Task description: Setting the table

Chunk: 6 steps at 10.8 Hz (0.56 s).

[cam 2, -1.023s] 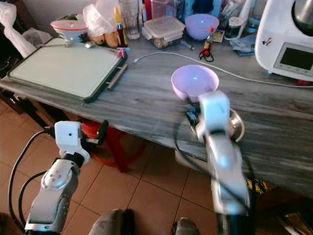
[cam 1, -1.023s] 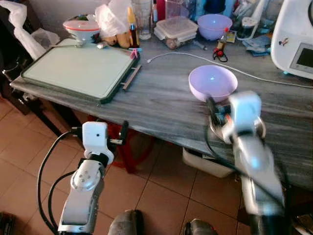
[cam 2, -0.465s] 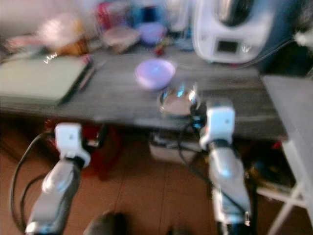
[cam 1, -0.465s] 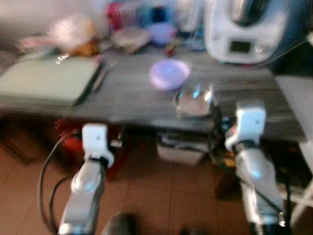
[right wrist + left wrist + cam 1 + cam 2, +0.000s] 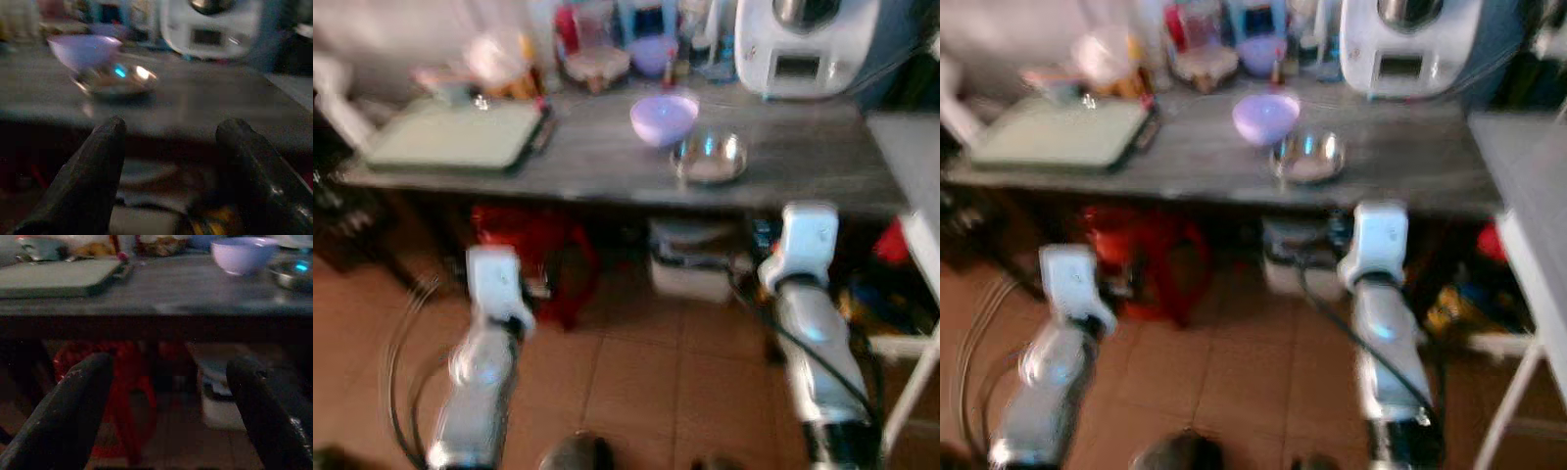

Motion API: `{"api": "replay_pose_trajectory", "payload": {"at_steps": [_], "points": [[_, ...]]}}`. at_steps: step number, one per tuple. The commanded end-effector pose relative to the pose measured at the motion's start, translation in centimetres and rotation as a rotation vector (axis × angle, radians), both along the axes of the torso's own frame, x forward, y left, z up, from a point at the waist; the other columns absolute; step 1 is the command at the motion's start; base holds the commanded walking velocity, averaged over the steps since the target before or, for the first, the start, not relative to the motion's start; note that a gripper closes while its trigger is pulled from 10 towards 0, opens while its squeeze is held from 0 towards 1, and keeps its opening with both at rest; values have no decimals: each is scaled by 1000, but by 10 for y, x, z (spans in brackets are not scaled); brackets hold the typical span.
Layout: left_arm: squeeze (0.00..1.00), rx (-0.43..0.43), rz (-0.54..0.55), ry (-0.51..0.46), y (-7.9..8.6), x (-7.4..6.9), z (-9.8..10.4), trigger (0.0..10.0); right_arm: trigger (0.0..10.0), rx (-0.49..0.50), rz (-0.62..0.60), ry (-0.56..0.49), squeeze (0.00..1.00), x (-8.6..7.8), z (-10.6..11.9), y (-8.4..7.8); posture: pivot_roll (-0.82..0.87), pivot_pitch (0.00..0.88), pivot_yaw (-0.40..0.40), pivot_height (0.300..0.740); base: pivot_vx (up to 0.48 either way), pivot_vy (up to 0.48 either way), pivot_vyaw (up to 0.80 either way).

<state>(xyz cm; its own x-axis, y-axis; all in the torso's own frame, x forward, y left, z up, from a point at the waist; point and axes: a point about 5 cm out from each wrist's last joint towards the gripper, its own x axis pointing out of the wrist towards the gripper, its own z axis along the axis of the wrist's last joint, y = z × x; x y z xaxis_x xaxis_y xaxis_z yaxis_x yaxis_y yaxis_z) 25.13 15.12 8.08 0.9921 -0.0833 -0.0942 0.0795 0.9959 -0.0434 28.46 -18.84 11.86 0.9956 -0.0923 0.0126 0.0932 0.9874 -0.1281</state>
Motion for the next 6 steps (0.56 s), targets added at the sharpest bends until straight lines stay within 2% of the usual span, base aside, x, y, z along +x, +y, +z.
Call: {"api": "replay_pose_trajectory", "payload": {"at_steps": [1,2,4,5,6], "points": [[0,17,2,-5,5,1,0,10000,10000,41,29,0,0,1,-2,6,-46,0,85,740,-289,0,0],[0,0,3,0,1,0,-2,10000,10000,74,2,28,0,-2,-9,7,-40,0,72,740,0,0,0],[0,-20,-69,-69,-8,2,10,10000,10000,238,106,-43,0,-1,3,22,-24,0,64,740,0,0,0],[0,-16,-80,-84,-8,6,14,10000,10000,219,107,-42,0,2,3,22,-21,0,64,740,0,0,0],[0,-22,-73,-89,-7,9,16,10000,10000,231,96,-31,0,4,2,21,-24,0,66,740,0,-472,0]]}}
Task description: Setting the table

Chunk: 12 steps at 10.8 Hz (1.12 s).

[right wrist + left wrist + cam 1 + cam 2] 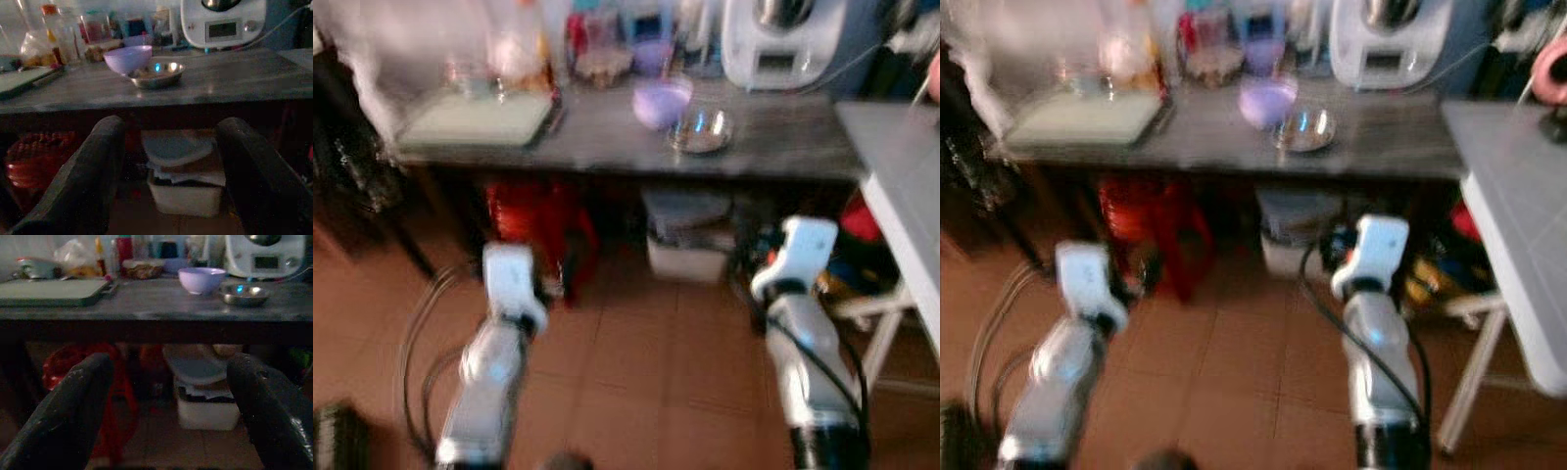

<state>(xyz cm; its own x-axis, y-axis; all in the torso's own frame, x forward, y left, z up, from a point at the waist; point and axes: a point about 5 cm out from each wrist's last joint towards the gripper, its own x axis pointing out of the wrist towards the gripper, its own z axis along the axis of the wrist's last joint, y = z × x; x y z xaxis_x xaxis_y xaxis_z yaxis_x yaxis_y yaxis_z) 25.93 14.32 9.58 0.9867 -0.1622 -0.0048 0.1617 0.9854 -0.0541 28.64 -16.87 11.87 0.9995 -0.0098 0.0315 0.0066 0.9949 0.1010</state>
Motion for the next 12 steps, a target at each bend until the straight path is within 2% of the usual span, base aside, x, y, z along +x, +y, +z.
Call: {"api": "replay_pose_trajectory", "payload": {"at_steps": [1,3,6,8,10,12], "points": [[0,1,-1,1,1,0,1,10000,10000,-14,25,-14,0,1,4,1,-26,0,65,740,0,-472,0],[0,2,-18,14,0,-5,-2,10000,10000,-18,28,-2,0,-3,2,-2,-27,0,66,740,0,-471,0],[0,-3,-51,33,-4,-10,-5,10000,10000,-18,39,-1,0,-3,3,-1,-30,0,67,740,0,-467,-575],[0,3,-84,63,-6,-14,-6,10000,10000,-27,30,-6,0,-4,4,-3,-27,12,97,740,0,-465,0],[0,20,-148,85,-7,-16,-4,10000,10000,-9,-28,15,0,-15,-5,-5,-32,44,160,740,0,-465,0],[0,24,-160,90,-9,-14,-3,10000,10000,-9,-28,21,0,-18,-6,-3,-37,52,150,740,0,-463,0]]}}
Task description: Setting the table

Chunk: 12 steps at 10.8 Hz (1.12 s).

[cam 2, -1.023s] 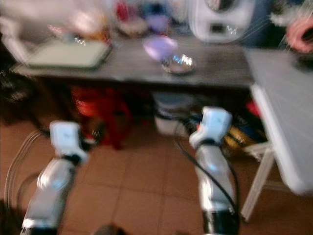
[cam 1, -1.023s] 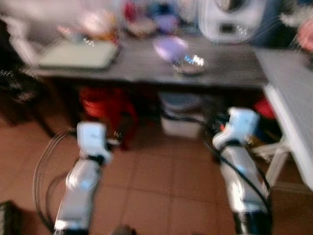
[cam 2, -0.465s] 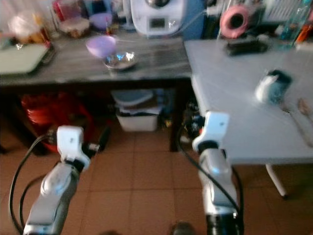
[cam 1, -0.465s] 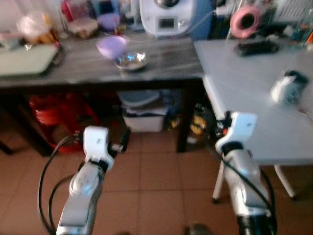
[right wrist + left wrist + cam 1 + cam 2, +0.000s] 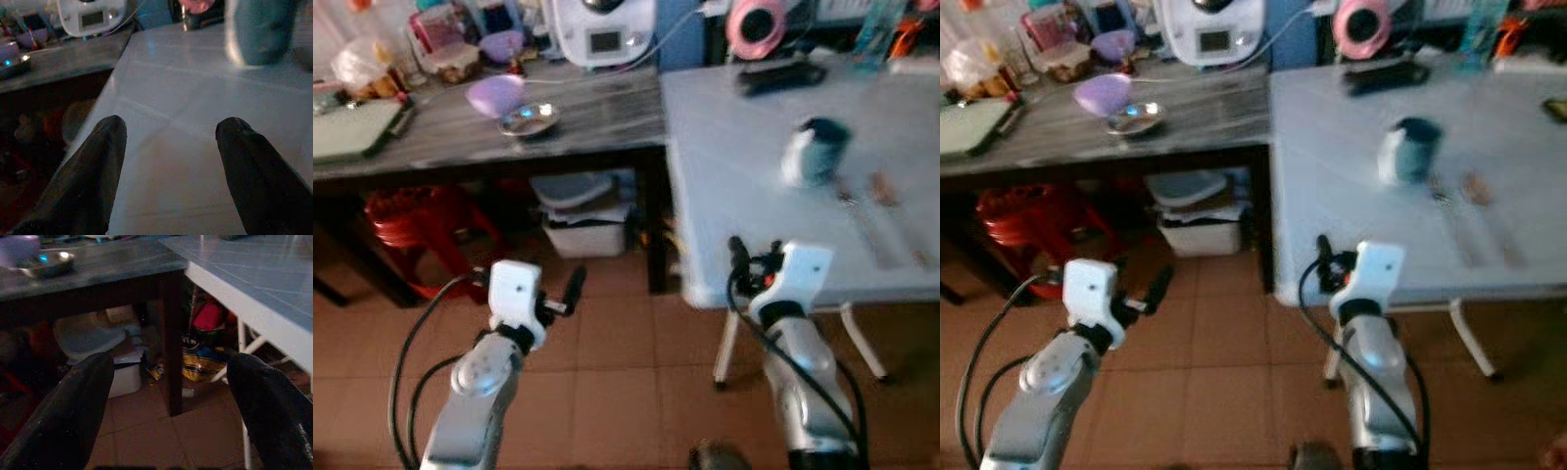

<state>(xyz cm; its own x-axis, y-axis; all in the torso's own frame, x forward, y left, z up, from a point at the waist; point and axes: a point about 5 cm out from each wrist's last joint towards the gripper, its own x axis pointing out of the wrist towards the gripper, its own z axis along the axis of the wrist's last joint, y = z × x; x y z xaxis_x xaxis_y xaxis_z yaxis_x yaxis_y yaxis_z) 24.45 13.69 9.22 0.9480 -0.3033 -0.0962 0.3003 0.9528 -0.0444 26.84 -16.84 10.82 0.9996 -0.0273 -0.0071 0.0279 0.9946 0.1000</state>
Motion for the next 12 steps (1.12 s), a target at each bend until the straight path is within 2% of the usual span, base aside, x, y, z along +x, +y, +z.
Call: {"api": "replay_pose_trajectory", "payload": {"at_steps": [1,4,6,8,10,12], "points": [[0,-13,-16,5,-6,0,1,10000,10000,-9,2,-2,0,1,5,-4,-23,63,113,740,0,-461,0],[0,-18,49,-13,-2,-3,2,10000,10000,-37,88,19,0,10,5,4,26,67,12,740,0,-461,0],[0,-19,85,-15,-3,-7,0,10000,10000,-46,131,6,0,21,12,10,35,62,-8,740,0,-461,0],[0,11,80,-15,-1,-5,0,10000,10000,-48,128,-16,0,24,17,11,16,68,15,740,294,-371,0],[0,9,63,5,-2,0,-2,10000,10000,-55,110,-27,0,22,18,9,0,73,36,740,467,0,0],[0,15,68,-13,-2,1,1,10000,10000,-53,108,-34,0,22,18,10,3,73,41,740,0,0,0]]}}
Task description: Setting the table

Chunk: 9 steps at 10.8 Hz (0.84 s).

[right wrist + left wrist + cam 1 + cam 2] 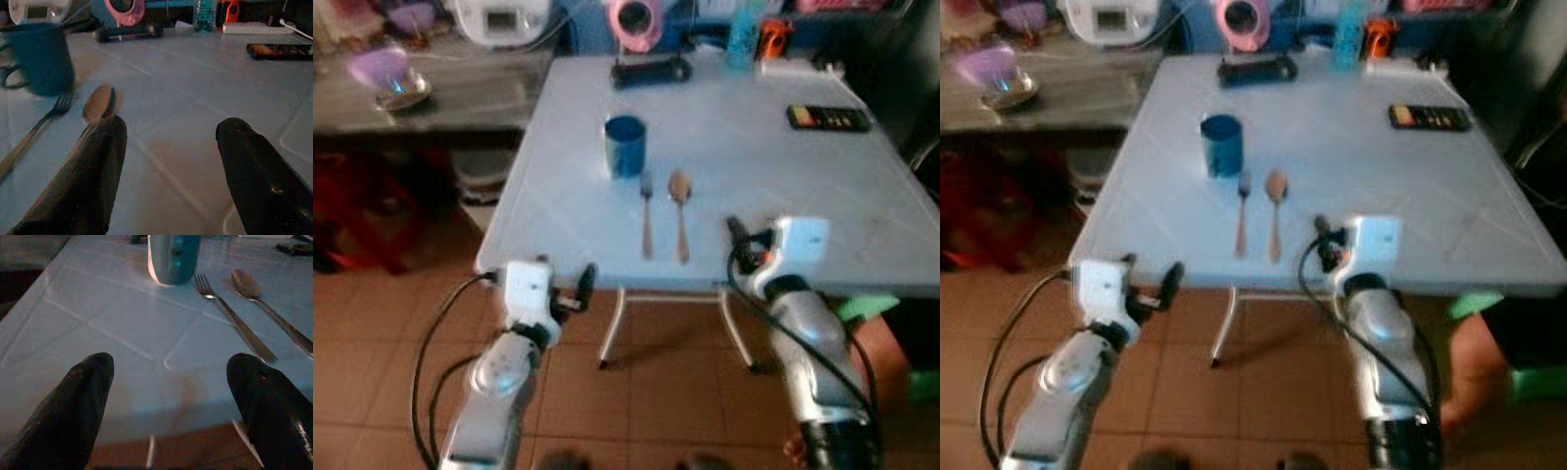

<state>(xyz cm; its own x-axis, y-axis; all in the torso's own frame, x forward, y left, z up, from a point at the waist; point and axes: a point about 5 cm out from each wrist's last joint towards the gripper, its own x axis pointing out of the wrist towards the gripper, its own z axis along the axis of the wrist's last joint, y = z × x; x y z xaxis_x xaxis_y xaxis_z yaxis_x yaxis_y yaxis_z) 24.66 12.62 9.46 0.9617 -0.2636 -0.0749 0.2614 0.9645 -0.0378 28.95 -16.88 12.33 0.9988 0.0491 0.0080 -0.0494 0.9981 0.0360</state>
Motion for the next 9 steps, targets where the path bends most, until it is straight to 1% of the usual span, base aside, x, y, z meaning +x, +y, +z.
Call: {"api": "replay_pose_trajectory", "payload": {"at_steps": [1,2,3,5,6,7,9], "points": [[0,25,35,-6,10,0,0,10000,10000,11,35,-23,0,1,4,11,6,75,44,740,0,0,0],[0,28,51,-19,13,1,2,10000,10000,-11,49,-34,0,2,6,14,8,79,44,740,0,274,0],[0,18,64,-24,15,1,3,10000,10000,-14,66,-64,0,3,10,16,8,82,47,740,244,412,0],[0,11,65,-30,14,1,4,10000,10000,-16,64,-71,0,2,12,16,5,84,49,740,0,433,781],[0,3,64,-33,14,1,5,10000,10000,-8,57,-67,0,0,11,15,2,87,50,740,0,390,0],[0,-1,70,-36,14,2,5,10000,10000,-7,50,-65,0,-1,10,14,-2,90,50,740,0,240,0],[0,-2,62,-45,12,1,6,10000,10000,-21,25,-65,0,-1,10,10,-3,96,49,740,0,0,0]]}}
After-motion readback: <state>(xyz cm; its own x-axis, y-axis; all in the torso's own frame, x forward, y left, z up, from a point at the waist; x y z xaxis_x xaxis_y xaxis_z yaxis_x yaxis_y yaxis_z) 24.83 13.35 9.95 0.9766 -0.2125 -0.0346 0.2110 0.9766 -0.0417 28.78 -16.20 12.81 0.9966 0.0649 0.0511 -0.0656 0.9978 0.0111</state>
